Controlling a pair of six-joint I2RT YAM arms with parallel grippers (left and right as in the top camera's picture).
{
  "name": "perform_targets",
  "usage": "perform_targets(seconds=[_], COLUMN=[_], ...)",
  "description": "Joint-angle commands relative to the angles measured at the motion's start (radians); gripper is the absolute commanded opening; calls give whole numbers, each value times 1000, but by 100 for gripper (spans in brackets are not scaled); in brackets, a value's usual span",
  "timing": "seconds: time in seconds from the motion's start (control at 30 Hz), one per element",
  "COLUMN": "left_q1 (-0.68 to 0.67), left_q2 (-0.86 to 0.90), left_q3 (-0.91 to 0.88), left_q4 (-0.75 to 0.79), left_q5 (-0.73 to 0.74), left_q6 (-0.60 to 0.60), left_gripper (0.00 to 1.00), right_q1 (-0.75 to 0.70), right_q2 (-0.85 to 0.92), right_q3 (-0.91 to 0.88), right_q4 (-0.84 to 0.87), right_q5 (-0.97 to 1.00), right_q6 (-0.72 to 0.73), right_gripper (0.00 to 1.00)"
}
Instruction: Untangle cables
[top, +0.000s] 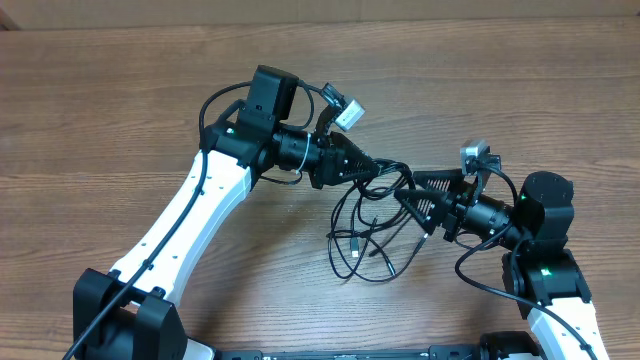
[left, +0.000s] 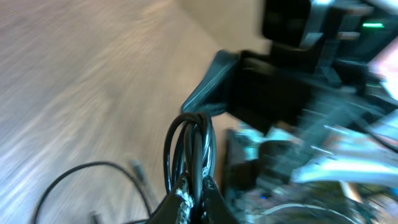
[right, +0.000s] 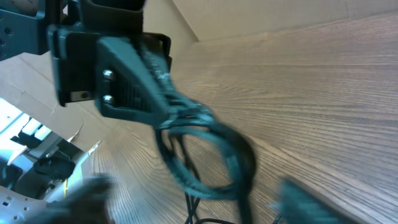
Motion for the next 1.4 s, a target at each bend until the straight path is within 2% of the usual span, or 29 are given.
perform_targets(seconds=[0.0,0.1,0.2,0.4,0.47,0.5,0.57,0.7,0.73,1.03,1.23,1.3,1.37], left_q1=[-6,-9,-27,-117,-148,-157,-158,-155,-155,-155,-153,-145,-142], left_q2=[-27,-27,-27,-27,-27,-27,-27,-35,-40,-48,-49,-51,-51], left_q3=[18,19,19,19,19,19,19,19,19,19,19,19,19], left_q4=[10,45,110,280,301,300,299,296,296,285,297,302,324], left_q5=[-219,-321,-346,-344,-344,-343,-320,-278,-269,-121,-108,-108,-98], left_q6=[-70,-127,-154,-121,-80,-74,-74,-74,-74,-37,-30,-41,-54], left_gripper=[4,4,4,4,4,4,4,4,4,4,4,4,4], right_q1=[-2,-3,-3,-3,-3,-3,-3,-3,-3,-3,-3,-3,-3], right_q2=[-4,-4,-4,-1,-1,-1,-1,-1,-1,-1,-1,-1,0], right_q3=[14,14,14,14,14,14,13,13,13,13,12,12,12], right_q4=[5,11,72,227,228,225,206,88,70,50,14,14,14], right_q5=[11,95,116,116,117,117,140,236,250,288,322,322,325], right_q6=[-21,85,225,669,772,804,818,865,876,889,892,892,884], right_gripper=[100,100,100,100,95,87,78,77,74,71,59,50,49])
